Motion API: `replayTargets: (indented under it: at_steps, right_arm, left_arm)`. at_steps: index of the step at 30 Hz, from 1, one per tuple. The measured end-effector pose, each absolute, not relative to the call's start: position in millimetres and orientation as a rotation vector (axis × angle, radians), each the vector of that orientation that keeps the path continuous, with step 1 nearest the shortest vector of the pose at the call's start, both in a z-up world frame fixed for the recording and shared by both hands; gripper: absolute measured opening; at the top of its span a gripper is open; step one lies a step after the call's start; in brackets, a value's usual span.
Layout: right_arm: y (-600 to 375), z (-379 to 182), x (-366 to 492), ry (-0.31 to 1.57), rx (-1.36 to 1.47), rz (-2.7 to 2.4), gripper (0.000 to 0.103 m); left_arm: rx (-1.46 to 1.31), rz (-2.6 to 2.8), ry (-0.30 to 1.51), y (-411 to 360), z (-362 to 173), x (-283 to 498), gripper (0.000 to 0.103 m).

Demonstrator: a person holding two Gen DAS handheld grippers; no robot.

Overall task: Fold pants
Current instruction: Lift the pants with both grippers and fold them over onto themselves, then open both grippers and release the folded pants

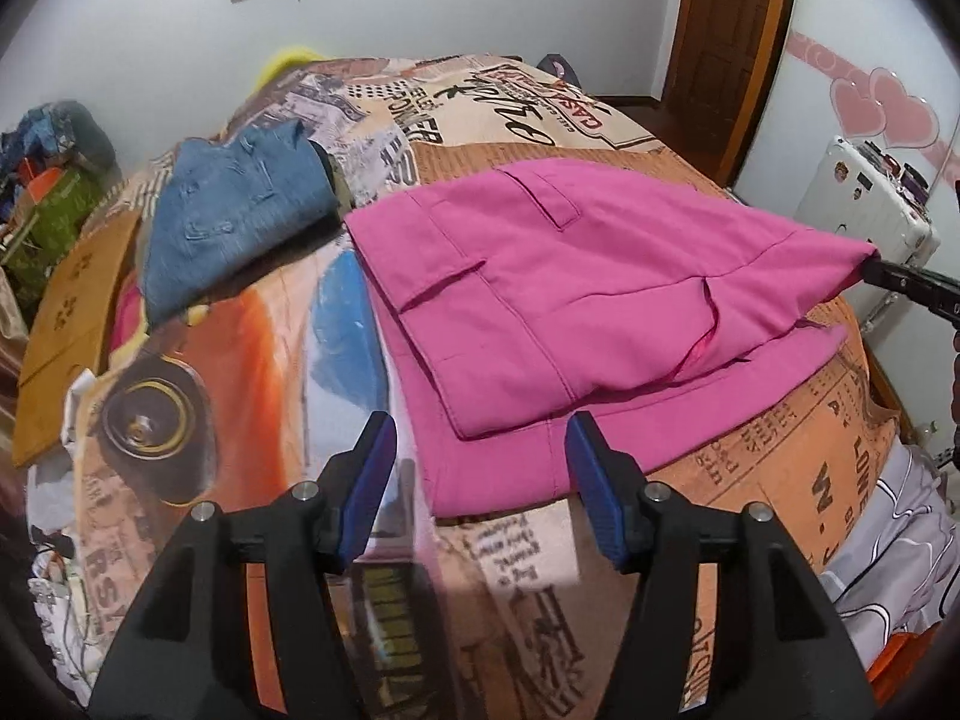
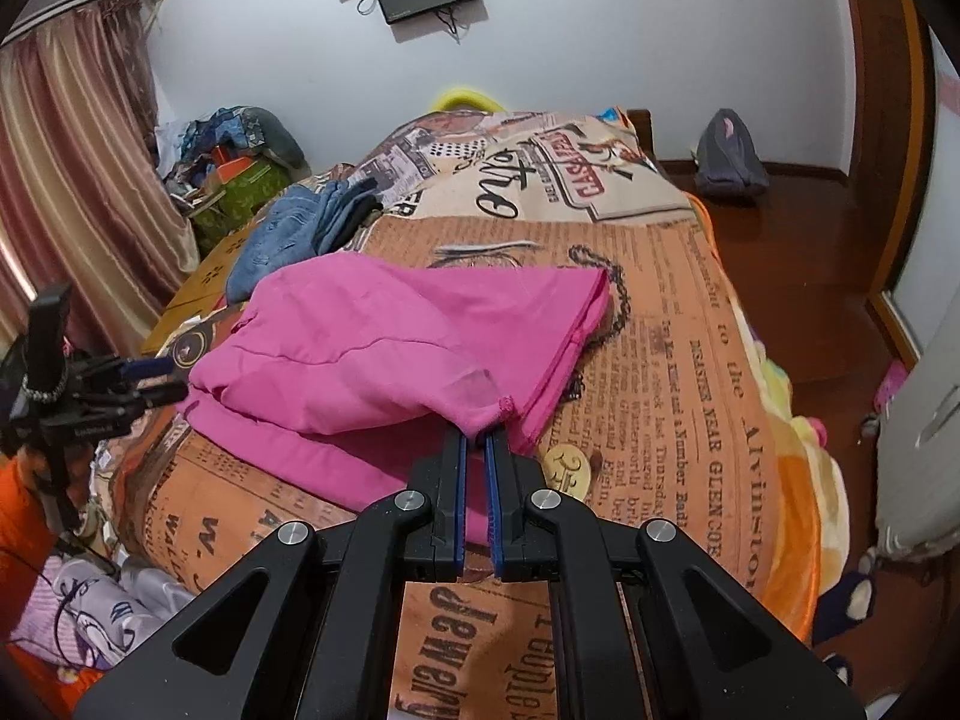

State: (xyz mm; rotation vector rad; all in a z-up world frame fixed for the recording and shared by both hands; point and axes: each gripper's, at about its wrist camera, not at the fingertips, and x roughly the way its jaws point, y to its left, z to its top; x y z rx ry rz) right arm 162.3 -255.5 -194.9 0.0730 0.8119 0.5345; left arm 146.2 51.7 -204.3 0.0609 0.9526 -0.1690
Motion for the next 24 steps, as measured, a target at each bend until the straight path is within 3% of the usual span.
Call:
replayTargets:
  at_steps: [7,12,18,24]
  right_arm:
    - [-252.6,-210.0,164.8,0.863,0.089,0.526,0.005]
    - [-252.2,-214.0,164.0,0.874,0.090,0.522,0.005]
    - [-253.0,-205.9,161.9,0.852,0.078,0.517,0.005]
    - [-253.9,-186.9,159.3,0.787,0.079,0.513,0.005]
  left_arm:
    - [0.035,-0.225,0.948,46.1,-209.0,158.3,0.048]
    - [0.024,-0.216,0.921,47.5,-204.0,159.8,0.028]
    - [0.019,-0.211,0.886,51.4,-189.6,157.7,0.013]
    - [0.023,-0.204,0.848,55.8,-174.8,148.7,0.011]
